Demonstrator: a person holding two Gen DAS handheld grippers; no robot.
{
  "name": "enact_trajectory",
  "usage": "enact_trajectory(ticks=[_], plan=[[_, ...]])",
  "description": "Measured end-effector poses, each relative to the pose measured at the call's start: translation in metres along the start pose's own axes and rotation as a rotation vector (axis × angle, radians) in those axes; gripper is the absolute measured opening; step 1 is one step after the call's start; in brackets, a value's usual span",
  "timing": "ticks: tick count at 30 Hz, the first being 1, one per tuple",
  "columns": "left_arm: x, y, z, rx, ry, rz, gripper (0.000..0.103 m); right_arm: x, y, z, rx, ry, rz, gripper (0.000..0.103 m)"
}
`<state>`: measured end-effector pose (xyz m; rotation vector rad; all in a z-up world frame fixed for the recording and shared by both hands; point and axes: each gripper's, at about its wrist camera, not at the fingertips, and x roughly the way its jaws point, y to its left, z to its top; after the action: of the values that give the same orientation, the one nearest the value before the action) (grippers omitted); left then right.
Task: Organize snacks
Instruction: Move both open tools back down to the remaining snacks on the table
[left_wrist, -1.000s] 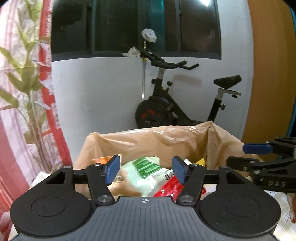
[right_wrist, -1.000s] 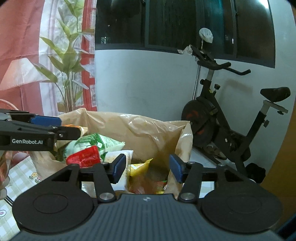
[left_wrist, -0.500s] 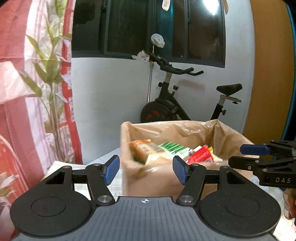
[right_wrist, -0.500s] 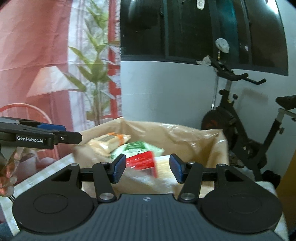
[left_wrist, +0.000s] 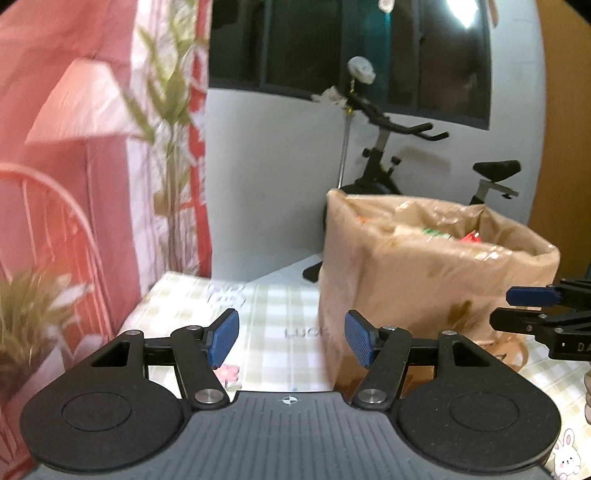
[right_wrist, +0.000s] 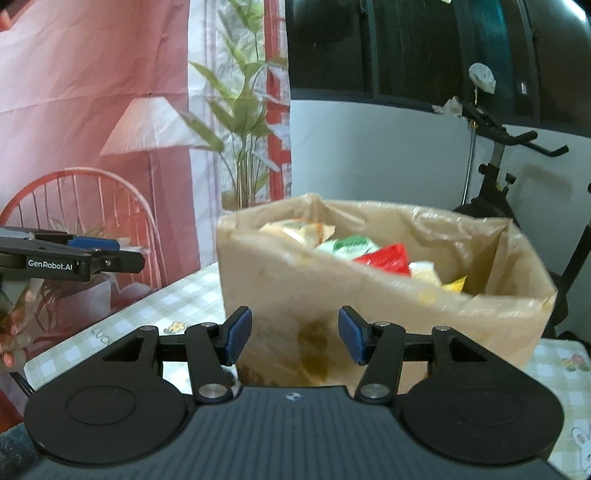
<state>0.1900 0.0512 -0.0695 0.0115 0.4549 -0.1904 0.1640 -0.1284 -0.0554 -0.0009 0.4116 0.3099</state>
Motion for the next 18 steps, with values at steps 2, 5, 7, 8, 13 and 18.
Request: enact_trajectory(ticks=[2, 5, 7, 8, 13, 18], plan=[[0.003, 0.005, -0.006, -0.013, 0.014, 0.006, 0.066, 0.003, 0.002, -0.008, -0.002, 0.013, 0.003, 0.056], [0.007, 0.011, -0.017, -0.026, 0.035, 0.003, 0.066, 0.009, 0.004, -0.019, -0.005, 0.041, 0.003, 0.056], [0.011, 0.015, -0.023, -0.033, 0.051, 0.002, 0.065, 0.015, 0.005, -0.027, -0.002, 0.063, 0.003, 0.056], [0.013, 0.016, -0.027, -0.034, 0.058, 0.001, 0.065, 0.018, 0.005, -0.031, -0.002, 0.074, 0.003, 0.056], [0.025, 0.019, -0.04, -0.022, 0.081, 0.007, 0.065, 0.037, 0.005, -0.049, -0.001, 0.137, 0.009, 0.056], [0.034, 0.019, -0.051, -0.021, 0.093, -0.003, 0.065, 0.057, 0.003, -0.065, 0.003, 0.196, 0.018, 0.056]])
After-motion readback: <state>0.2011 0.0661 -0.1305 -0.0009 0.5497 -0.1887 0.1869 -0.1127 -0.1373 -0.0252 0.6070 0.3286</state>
